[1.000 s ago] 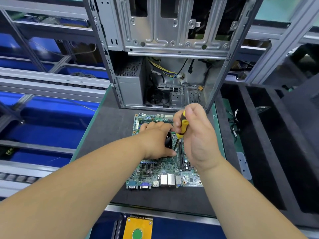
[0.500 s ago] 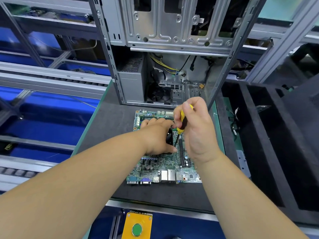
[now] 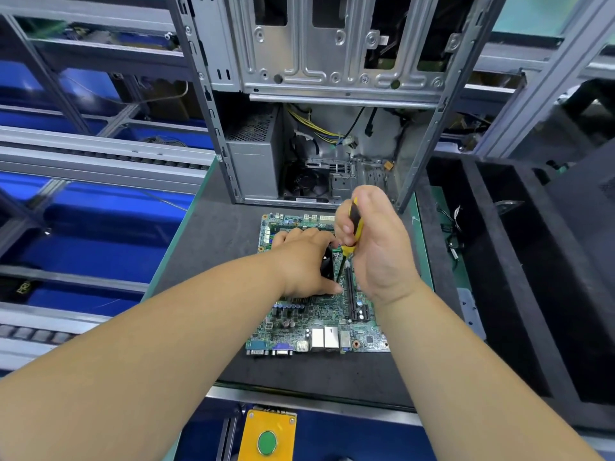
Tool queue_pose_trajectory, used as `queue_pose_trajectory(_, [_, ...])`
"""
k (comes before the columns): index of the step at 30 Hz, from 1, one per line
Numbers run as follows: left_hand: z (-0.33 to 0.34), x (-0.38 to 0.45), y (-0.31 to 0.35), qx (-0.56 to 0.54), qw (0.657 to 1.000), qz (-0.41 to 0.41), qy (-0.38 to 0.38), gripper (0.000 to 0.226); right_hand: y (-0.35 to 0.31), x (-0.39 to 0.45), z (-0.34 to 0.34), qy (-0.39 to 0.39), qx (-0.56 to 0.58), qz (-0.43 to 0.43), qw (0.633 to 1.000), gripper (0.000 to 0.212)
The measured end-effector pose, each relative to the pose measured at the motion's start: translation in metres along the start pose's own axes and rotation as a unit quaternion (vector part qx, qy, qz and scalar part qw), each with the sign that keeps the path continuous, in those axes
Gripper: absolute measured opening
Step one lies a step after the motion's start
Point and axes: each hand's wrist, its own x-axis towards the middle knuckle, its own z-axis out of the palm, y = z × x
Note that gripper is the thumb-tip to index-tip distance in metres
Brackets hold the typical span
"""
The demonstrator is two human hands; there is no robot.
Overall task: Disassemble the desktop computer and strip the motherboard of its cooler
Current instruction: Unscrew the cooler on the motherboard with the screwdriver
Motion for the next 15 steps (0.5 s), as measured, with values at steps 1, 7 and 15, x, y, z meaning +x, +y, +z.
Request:
queue_pose_trajectory(1, [0.001, 0.000, -0.001, 0.003, 1.000, 0.002, 0.001, 0.078, 0.000, 0.000, -0.002, 0.007, -0.012, -0.002, 1.000, 0.016])
queue_pose_trajectory(7, [0.002, 0.003, -0.004, 0.013, 1.000, 0.006, -0.004, 0.075, 0.001, -0.015, -0.015, -0.010, 0.017, 0.017, 1.000, 0.033])
queue_pose_trajectory(15, [0.006, 0.005, -0.002, 0.028, 1.000, 0.001, 0.003, 0.042, 0.008, -0.018, 0.010, -0.045, 0.052, -0.017, 0.998, 0.043])
